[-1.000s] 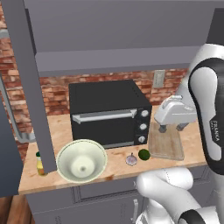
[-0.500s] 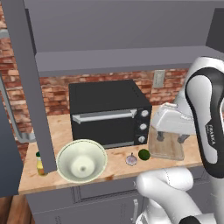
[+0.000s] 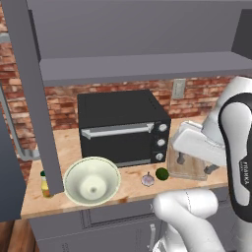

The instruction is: Open the cabinet. Place the bowl and condiment on the counter. Then place the lime and garlic on the cutting board.

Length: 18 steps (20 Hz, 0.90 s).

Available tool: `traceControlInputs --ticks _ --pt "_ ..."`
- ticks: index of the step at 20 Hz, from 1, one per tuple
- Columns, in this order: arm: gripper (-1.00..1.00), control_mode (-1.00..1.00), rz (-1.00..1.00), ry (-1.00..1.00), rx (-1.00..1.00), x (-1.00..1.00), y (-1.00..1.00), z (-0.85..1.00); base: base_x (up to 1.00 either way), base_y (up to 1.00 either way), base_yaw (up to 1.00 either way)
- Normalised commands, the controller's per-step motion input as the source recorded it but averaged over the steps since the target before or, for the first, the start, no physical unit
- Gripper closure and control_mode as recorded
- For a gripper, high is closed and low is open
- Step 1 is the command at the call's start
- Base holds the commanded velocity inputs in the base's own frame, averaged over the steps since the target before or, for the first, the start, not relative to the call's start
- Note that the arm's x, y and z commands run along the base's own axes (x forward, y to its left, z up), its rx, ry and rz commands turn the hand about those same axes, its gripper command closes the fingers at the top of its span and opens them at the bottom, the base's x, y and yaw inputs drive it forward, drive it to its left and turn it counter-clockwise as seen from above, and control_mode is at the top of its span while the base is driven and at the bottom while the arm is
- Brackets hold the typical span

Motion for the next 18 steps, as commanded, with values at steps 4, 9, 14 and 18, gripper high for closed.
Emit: traceControlInputs --ticks 4,9,14,18 --pt "-1.0 -1.0 -0.16 0.05 -0.02 0.0 -0.01 -0.07 0.0 0.0 0.0" --pt "-1.0 -1.0 -0.03 0.0 -0.07 0.21 0.0 -0.18 0.0 0.0 0.0" --pt "-1.0 -1.0 0.01 -0.02 -0.08 0.24 -0.01 -0.06 0.0 0.0 0.0" --pt "-1.0 -1.0 0.0 -0.04 -0.03 0.0 -0.07 -0.24 0.0 0.0 0.0"
